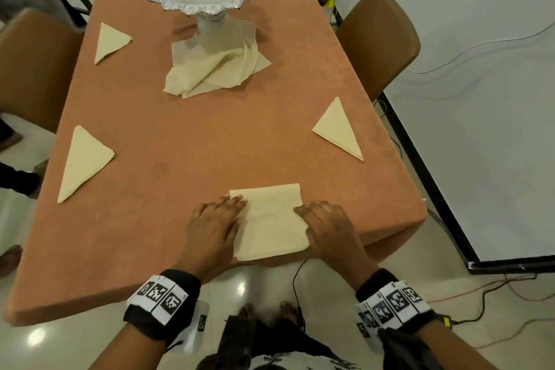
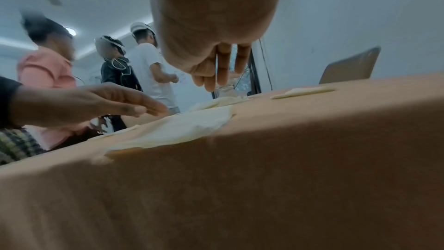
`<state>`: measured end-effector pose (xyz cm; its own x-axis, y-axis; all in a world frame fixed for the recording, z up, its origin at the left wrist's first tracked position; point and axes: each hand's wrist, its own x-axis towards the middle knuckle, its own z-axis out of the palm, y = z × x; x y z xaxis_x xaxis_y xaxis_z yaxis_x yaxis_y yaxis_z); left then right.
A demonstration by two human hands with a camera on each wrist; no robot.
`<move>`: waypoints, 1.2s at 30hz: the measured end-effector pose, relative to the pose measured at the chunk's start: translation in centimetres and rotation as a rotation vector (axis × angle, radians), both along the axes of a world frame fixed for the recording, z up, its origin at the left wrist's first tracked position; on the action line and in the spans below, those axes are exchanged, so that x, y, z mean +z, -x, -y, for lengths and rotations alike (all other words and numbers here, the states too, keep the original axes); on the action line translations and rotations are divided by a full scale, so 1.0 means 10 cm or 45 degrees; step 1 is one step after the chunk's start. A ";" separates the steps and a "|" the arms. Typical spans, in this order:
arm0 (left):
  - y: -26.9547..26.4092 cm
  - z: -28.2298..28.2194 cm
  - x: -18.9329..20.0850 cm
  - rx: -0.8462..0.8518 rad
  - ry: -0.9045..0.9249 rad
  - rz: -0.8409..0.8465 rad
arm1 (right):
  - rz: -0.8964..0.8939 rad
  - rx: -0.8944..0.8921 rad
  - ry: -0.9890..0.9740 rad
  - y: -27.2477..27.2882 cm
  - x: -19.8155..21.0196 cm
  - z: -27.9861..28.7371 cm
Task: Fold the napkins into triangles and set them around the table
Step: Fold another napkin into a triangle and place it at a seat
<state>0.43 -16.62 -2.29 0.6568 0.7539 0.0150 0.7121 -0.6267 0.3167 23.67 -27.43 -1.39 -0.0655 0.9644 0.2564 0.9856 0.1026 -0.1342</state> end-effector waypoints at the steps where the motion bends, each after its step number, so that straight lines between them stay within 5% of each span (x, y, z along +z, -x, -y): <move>1: -0.02 -0.01 -0.05 -0.052 -0.001 -0.070 | -0.052 -0.017 0.096 0.10 -0.03 -0.07; 7: -0.13 -0.12 -0.20 -0.045 0.198 -0.311 | -0.121 -0.059 0.652 0.05 -0.23 -0.46; 13: -0.07 0.03 -0.13 0.109 0.137 -0.130 | -0.174 -0.012 0.487 0.04 -0.19 -0.33; 20: 0.22 0.23 -0.10 -0.068 -0.100 -0.040 | -0.223 0.018 0.021 -0.12 -0.26 0.04; 30: 0.24 0.29 -0.19 -0.046 -0.189 0.053 | -0.123 0.187 0.099 -0.35 -0.34 0.04; 36: 0.18 0.34 -0.21 -0.088 -0.241 0.078 | -0.270 0.086 0.196 -0.32 -0.23 -0.02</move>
